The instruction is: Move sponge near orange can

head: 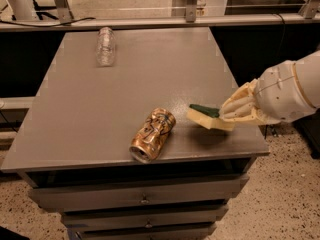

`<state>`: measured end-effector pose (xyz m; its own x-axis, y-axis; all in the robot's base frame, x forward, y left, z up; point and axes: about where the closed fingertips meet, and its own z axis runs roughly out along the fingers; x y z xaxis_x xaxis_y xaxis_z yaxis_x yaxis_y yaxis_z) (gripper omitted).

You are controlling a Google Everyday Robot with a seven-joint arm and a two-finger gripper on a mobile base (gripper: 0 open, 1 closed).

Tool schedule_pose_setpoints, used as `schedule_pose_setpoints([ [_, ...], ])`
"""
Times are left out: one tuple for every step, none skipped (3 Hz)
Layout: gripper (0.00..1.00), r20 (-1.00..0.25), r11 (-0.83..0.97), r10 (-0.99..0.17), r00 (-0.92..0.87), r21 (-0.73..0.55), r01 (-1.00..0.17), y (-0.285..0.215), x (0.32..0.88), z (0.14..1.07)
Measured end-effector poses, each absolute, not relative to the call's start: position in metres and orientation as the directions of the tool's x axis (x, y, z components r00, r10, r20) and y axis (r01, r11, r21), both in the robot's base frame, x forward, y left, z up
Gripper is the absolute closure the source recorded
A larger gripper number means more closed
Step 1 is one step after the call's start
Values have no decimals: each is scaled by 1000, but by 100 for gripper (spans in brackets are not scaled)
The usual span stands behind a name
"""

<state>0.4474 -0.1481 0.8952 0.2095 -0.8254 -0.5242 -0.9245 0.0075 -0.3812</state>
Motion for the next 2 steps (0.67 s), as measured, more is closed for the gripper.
schedule_pose_setpoints([
  [39, -515, -15, -826, 231, -389, -921, -145, 445, 895],
  [16, -511, -29, -825, 243, -391, -920, -143, 444, 894],
])
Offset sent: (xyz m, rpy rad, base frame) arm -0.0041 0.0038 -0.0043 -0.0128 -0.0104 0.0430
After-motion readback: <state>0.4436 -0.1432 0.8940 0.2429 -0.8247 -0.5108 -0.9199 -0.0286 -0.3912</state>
